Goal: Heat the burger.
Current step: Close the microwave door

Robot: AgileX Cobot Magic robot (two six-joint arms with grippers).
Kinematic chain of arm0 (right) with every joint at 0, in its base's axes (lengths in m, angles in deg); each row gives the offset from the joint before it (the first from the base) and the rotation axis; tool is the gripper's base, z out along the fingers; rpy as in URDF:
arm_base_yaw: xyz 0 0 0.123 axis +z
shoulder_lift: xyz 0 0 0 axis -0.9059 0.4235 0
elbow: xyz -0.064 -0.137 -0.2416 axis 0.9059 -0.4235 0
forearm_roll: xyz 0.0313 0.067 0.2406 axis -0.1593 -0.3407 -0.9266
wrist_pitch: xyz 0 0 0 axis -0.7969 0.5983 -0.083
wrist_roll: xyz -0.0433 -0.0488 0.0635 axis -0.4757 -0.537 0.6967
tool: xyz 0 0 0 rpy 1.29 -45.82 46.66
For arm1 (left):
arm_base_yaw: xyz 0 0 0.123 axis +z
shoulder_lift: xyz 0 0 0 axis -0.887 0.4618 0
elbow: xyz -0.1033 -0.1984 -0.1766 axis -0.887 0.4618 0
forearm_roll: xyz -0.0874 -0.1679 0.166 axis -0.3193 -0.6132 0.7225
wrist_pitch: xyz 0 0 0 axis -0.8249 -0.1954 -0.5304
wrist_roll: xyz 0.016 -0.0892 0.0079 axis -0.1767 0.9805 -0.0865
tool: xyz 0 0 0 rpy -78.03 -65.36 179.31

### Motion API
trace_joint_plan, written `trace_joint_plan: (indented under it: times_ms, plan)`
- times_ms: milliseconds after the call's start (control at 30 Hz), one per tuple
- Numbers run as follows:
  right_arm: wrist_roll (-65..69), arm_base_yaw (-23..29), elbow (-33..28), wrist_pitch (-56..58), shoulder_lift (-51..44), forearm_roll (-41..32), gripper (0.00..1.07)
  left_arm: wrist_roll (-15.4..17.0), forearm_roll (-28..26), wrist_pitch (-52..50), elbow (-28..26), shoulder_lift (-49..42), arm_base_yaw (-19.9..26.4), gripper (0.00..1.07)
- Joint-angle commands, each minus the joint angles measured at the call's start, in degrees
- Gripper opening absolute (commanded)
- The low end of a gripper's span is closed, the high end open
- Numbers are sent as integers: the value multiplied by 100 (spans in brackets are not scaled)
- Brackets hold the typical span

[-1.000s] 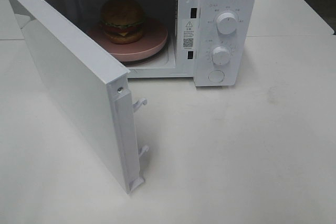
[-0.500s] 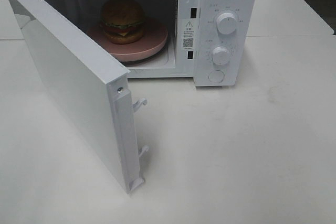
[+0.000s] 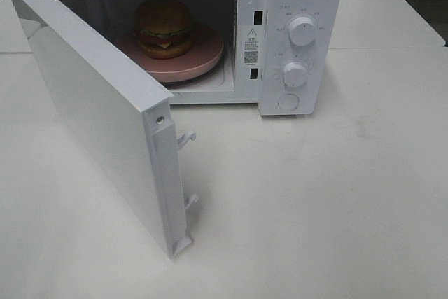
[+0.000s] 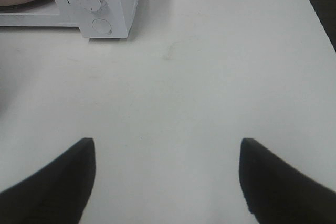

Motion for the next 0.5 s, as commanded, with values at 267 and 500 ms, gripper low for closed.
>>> trace_joint_plan:
  times_ms: [267,500]
  plan:
    - [-46,-29,-17,-46,-149,0,73,0,-74,-80,23,-57,-23,100]
    - [-46,-29,-17,-46,-149,0,73,0,-80,-80,23,-57,-23,100]
